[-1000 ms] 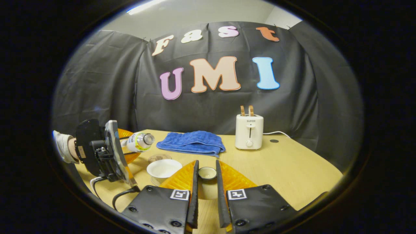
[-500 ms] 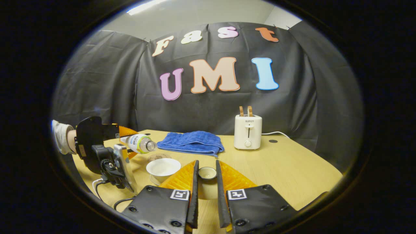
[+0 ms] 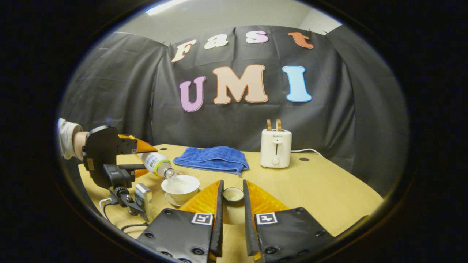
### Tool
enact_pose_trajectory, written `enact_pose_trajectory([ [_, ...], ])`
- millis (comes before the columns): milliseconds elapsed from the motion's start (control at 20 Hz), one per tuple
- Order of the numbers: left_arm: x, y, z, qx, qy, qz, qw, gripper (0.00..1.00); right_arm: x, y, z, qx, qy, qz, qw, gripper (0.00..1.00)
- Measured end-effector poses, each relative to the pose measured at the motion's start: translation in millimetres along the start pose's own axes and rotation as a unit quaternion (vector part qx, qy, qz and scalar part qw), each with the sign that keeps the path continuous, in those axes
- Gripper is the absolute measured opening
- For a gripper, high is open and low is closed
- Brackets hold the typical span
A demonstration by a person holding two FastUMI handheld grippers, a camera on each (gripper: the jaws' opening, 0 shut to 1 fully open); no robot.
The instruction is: Open the teacup lid with one hand, grasp the water bottle and pour water into the teacup with the other hand; after pouring, place the water bottle on the coaster and then close the teacup lid.
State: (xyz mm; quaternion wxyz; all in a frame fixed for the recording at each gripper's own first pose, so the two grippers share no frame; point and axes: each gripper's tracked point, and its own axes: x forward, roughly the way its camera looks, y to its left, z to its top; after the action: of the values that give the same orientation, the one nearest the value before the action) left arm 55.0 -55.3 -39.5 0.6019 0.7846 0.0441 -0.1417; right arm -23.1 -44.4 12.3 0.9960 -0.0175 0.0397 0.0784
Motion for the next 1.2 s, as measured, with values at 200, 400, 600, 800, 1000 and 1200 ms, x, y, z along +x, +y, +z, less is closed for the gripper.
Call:
enact_pose_trajectory([
  [200,-2.4,5.9,0.0,0.028,0.003,-0.005,1.0,0.58,-1.2,-3.4,-0.7,-0.002,0.0,-0.001,1.0,0.27],
  [400,-3.2,20.0,0.3,0.07,0.005,0.007,0.998,0.58,-3.1,-6.1,-1.7,0.008,0.002,-0.002,1.0,0.27],
  [600,-4.7,32.7,3.0,0.106,0.003,0.012,0.994,0.58,-6.0,-4.4,1.1,0.011,0.0,0.001,1.0,0.27],
  [800,-7.2,39.7,1.1,0.13,0.008,0.016,0.991,0.58,-8.8,-3.5,6.9,0.01,-0.008,0.001,1.0,0.27],
  [1000,-4.1,46.6,-0.7,0.155,0.012,0.016,0.988,0.58,-10.6,-1.9,9.5,0.006,-0.01,0.002,1.0,0.27],
  [1200,-4.6,50.9,1.0,0.174,0.013,0.019,0.984,0.58,-11.7,-0.4,11.1,0.004,-0.012,0.004,1.0,0.27],
])
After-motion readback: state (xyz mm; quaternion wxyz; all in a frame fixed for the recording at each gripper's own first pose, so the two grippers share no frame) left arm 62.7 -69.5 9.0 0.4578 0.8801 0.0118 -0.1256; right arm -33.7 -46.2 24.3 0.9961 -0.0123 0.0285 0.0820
